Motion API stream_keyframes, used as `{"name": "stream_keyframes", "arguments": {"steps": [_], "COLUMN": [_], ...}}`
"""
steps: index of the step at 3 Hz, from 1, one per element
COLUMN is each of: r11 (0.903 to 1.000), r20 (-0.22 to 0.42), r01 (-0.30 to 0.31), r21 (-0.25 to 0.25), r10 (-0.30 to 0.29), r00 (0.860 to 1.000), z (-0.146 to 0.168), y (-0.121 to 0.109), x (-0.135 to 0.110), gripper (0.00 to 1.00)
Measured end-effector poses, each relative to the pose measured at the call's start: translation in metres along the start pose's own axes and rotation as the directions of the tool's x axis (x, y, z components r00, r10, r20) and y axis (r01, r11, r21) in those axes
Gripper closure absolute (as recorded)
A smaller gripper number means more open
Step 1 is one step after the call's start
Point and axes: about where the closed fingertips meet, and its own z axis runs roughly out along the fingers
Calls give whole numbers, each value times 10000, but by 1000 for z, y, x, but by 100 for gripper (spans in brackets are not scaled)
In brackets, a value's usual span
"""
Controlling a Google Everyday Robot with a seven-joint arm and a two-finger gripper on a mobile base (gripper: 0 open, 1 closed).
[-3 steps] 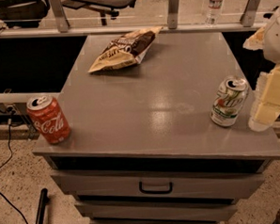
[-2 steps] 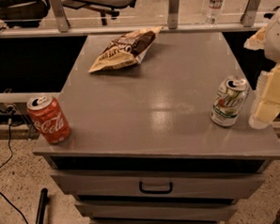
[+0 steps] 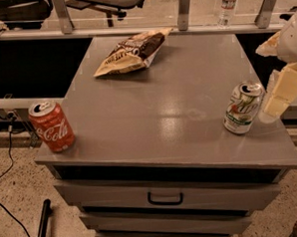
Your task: Pick 7up can
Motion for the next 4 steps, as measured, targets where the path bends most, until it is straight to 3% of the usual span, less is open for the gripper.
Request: {"name": "stream_keyframes", "arguments": {"steps": [1,2,4], "r11": [9999,9996,9997], "r20": [74,107,120], "r01": [-78,-225,-185], "r21": [-66,-197,-163], "r10": [78,228,187], "r00": [9999,9997,9998], "z": [11,26,26], "y": [4,10,10], "x": [1,5,3], "gripper": [0,23,69]}}
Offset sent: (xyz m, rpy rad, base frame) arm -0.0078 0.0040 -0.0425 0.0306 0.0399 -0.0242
